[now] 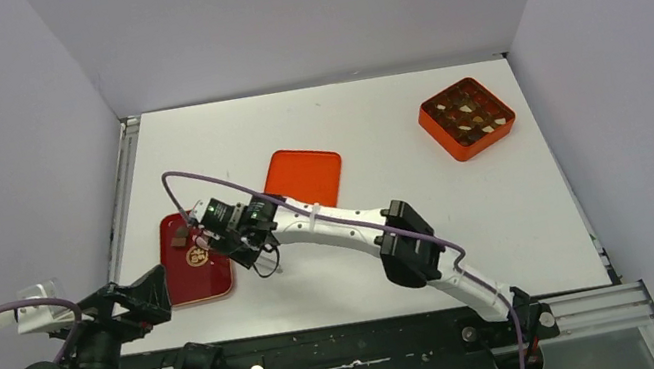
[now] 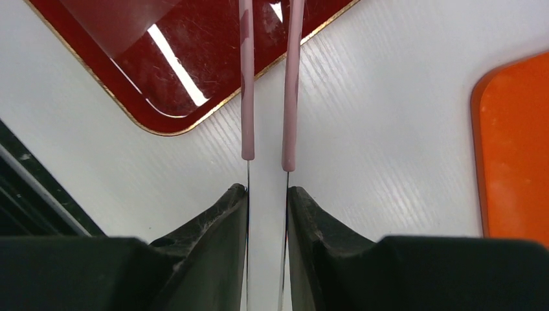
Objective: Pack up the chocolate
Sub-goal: Pick up the fake chocolate from the plate, then place the fake chocolate in the packing box.
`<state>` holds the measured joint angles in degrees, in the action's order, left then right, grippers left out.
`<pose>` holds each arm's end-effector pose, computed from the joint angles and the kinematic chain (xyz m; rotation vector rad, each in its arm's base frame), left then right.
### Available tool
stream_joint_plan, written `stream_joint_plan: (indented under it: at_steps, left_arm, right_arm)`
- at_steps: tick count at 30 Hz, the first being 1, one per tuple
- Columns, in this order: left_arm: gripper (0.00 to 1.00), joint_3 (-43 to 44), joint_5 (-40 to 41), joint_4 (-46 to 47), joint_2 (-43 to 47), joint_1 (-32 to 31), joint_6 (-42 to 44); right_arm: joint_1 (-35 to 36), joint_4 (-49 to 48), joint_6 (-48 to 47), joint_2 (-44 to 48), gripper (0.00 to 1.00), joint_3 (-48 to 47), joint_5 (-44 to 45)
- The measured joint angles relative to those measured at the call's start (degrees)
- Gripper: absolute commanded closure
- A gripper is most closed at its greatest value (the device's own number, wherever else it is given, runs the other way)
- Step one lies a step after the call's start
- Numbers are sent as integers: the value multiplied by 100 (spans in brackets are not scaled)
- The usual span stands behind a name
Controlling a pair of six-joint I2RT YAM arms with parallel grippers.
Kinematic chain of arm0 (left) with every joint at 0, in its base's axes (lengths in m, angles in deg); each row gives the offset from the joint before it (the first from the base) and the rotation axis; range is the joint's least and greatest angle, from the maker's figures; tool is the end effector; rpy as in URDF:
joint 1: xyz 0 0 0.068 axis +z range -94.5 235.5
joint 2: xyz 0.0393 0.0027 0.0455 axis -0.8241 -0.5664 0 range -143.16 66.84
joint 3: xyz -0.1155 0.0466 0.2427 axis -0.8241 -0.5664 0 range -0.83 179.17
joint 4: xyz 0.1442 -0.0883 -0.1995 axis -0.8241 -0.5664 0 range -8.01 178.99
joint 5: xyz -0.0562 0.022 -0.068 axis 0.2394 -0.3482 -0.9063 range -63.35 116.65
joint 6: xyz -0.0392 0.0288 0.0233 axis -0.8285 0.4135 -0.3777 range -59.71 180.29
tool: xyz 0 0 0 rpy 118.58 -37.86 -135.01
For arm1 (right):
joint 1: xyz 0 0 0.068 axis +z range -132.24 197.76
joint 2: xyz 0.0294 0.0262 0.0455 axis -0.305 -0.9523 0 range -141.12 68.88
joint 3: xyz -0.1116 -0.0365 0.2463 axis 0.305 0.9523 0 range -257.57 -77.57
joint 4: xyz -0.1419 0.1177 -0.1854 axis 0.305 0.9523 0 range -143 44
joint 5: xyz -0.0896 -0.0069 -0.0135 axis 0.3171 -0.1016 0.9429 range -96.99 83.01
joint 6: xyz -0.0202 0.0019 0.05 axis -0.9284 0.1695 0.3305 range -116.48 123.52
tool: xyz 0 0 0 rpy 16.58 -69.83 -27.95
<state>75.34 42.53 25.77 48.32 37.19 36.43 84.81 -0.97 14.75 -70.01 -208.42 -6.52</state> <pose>-0.0369 0.0225 0.4259 -0.2905 1.6493 -0.3261 0.2048 0.4829 0.2172 -1.2596 2.3841 0.4464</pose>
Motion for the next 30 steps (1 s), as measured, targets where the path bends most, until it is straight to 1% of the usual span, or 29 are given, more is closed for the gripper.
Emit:
stream_joint_plan:
  at_steps: [5,10,15,21,26,30]
  left_arm:
    - [3,-234,-2,4,13,0,-57]
    - [3,-599,-157,0,7,0,-164]
    - [3,-955,-417,4,-173,0,-304]
    - [3,-1808,-702,109,-247,2,-511]
    - [3,-2529,-739,173,-236,0,-525]
    - [3,-2874,-737,214,-98,0,-483]
  right_arm:
    - [-92,-175,22,461,83,149,-140]
    - [-350,-343,20,1152,84,737,-160]
    - [-839,-354,15,1703,84,1250,-114]
    - [-1377,-170,-55,2166,84,1705,157]
    - [-1845,81,-190,2653,83,2122,402]
    - [-2369,280,-269,3036,83,2339,496]
